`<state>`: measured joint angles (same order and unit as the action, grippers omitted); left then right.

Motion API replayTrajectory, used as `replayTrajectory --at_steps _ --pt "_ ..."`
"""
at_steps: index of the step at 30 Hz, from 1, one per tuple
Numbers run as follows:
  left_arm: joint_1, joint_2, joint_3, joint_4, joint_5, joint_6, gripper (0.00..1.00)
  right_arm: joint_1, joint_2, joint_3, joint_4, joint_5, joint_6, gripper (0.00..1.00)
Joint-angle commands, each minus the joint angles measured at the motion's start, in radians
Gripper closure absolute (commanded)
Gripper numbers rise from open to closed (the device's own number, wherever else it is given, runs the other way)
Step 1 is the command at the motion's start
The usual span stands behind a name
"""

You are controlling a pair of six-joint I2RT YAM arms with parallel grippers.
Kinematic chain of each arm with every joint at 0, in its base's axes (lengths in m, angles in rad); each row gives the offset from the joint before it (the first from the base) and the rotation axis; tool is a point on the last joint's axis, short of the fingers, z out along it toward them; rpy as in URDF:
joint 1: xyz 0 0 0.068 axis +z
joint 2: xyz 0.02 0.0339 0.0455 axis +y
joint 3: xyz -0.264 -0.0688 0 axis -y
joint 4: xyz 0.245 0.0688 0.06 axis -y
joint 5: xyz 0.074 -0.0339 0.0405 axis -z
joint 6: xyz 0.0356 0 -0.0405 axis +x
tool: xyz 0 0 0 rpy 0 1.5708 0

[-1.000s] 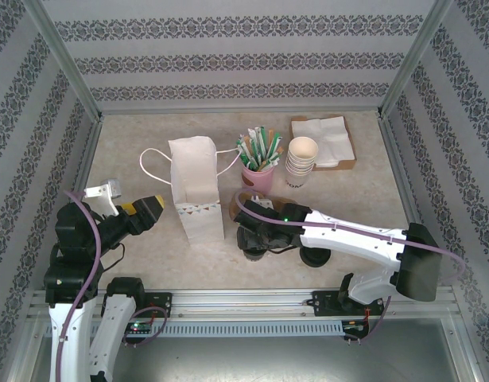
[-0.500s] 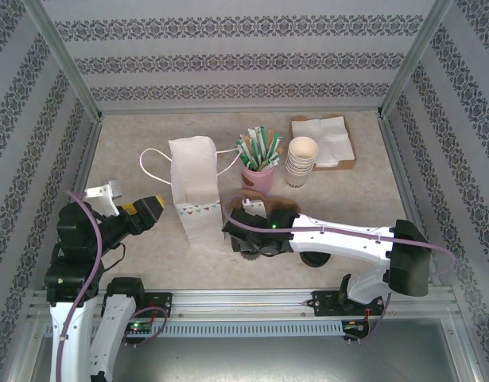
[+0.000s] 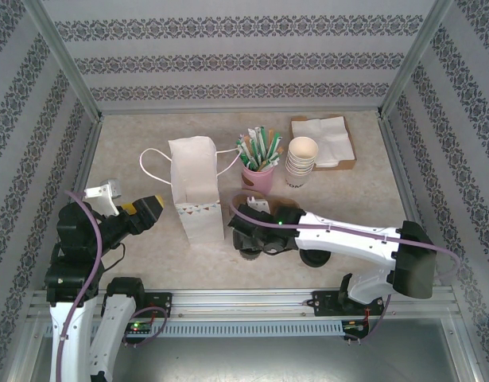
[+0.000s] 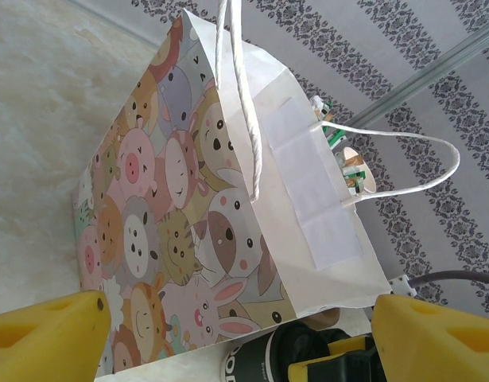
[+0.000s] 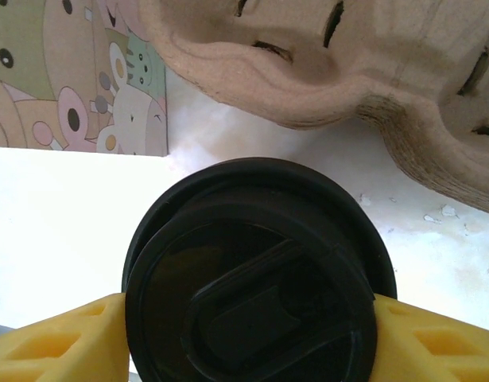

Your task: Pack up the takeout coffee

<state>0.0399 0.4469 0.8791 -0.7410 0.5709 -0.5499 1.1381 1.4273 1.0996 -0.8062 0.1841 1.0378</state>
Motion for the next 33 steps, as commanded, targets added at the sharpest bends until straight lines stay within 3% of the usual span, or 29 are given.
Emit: replayTrajectory --at_steps 1,26,33 --pt "0.006 0.001 0.011 0.002 -0.012 0.027 0.14 -0.027 -0.004 -0.026 -0.181 -0.049 -0.008 0.34" --pt "0.007 0.013 0.016 0.013 -0.030 0.030 0.14 -0.155 -0.224 0.034 -0.345 0.024 -0.090 0.35" --pt "0.006 0.015 0.044 -0.004 -0.039 0.048 0.15 -0.256 -0.265 0.108 -0.429 0.095 -0.167 0.36"
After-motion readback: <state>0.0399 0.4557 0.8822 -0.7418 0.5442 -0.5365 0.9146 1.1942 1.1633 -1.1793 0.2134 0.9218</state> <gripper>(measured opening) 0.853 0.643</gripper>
